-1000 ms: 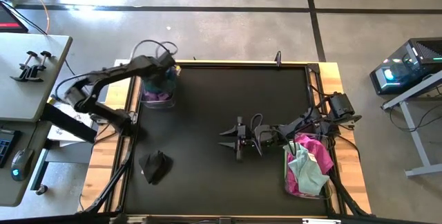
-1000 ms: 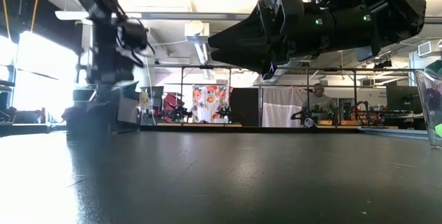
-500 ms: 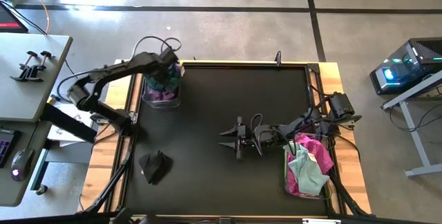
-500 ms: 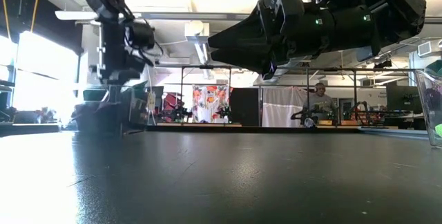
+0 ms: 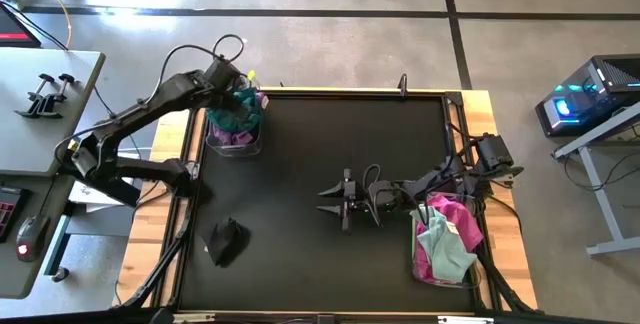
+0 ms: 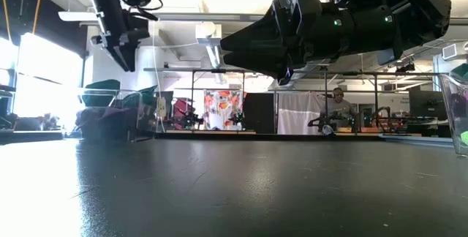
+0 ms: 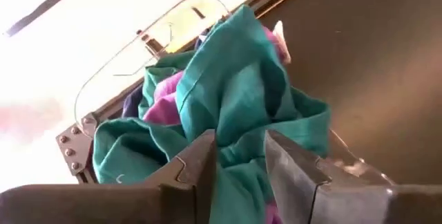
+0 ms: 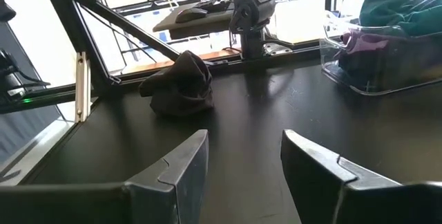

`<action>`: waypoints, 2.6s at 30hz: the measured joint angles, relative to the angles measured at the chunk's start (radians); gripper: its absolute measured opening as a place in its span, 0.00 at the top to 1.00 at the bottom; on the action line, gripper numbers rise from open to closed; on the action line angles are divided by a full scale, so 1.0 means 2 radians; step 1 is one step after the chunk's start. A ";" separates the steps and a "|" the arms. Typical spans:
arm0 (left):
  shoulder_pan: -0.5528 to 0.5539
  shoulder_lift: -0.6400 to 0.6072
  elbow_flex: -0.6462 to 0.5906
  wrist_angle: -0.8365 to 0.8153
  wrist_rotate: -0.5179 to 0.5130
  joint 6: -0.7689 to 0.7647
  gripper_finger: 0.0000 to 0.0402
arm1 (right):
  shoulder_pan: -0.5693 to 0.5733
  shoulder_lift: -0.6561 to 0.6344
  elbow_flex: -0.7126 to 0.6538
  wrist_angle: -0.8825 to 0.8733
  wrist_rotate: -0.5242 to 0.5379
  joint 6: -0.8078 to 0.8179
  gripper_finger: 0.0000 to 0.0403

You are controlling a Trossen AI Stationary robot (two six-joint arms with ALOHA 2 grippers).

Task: Sort towels by color in basket
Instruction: Put the dark green towel into the transparent bin

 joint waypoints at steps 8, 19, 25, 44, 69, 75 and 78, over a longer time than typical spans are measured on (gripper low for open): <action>0.027 0.082 -0.042 0.115 0.018 0.006 0.83 | 0.000 0.000 0.000 0.000 0.000 0.000 0.57; 0.050 0.197 -0.119 0.222 0.027 0.039 0.93 | 0.000 0.000 0.000 -0.012 0.000 0.002 0.57; 0.045 0.139 -0.124 0.209 0.030 0.051 0.94 | 0.000 0.000 0.000 -0.011 0.000 0.004 0.57; 0.021 -0.137 -0.122 0.056 -0.036 -0.034 0.69 | -0.001 0.000 0.000 -0.011 0.000 0.004 0.57; 0.026 0.020 -0.221 0.199 0.003 -0.054 0.83 | -0.004 0.000 0.000 -0.012 0.000 0.004 0.57; 0.026 0.087 -0.226 0.239 -0.002 -0.034 0.85 | -0.004 0.000 0.000 -0.012 0.000 0.004 0.57; 0.026 0.090 -0.222 0.246 -0.008 -0.023 0.85 | -0.004 0.000 0.000 -0.012 0.000 0.004 0.57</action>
